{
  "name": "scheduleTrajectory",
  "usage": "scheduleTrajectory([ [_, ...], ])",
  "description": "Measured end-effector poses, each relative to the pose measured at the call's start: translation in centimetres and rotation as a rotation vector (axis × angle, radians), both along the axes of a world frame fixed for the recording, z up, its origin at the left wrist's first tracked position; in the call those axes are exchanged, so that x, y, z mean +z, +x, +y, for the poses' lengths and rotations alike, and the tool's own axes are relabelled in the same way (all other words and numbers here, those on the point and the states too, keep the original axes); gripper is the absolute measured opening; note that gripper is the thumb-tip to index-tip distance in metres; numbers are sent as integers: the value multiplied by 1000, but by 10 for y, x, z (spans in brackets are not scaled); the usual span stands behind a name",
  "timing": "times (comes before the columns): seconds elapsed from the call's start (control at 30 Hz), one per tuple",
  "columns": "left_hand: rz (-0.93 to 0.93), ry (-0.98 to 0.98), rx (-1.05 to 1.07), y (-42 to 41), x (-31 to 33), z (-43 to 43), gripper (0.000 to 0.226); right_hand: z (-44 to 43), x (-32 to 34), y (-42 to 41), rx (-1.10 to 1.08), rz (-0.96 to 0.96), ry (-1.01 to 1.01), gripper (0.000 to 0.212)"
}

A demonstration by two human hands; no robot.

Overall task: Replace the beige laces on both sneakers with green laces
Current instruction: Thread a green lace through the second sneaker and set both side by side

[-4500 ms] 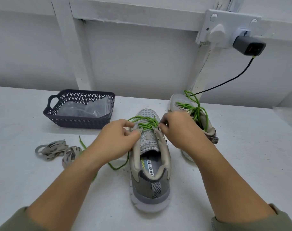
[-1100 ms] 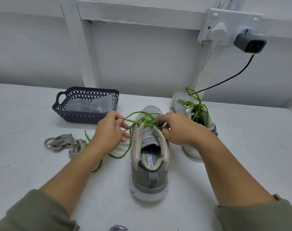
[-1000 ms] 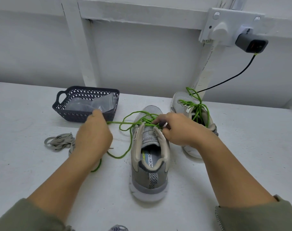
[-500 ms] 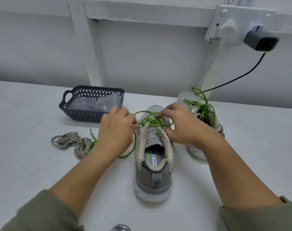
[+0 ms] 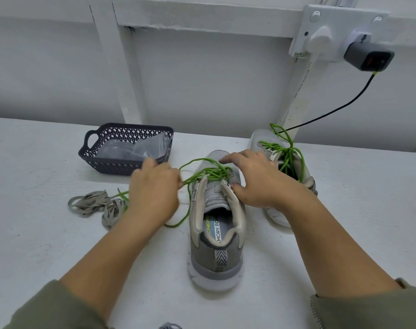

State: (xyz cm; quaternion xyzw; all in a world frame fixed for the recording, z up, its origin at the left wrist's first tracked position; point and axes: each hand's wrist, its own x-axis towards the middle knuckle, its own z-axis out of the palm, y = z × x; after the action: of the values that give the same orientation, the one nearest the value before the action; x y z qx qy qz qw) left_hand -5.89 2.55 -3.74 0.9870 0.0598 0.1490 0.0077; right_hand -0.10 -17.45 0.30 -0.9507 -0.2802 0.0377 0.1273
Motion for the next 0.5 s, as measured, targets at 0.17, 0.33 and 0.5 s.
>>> scheduleTrajectory([
  [0.17,123,50,108,-6,3,-1,21,0,-3,0,-12,2,0,53],
  [0.33,-52,-109,-149,0,6,-11,22,2,-6,1,-11,45,59,42],
  [0.5,301,119,144,-7,3,5,29,0,-11,0,-51,82,118,42],
])
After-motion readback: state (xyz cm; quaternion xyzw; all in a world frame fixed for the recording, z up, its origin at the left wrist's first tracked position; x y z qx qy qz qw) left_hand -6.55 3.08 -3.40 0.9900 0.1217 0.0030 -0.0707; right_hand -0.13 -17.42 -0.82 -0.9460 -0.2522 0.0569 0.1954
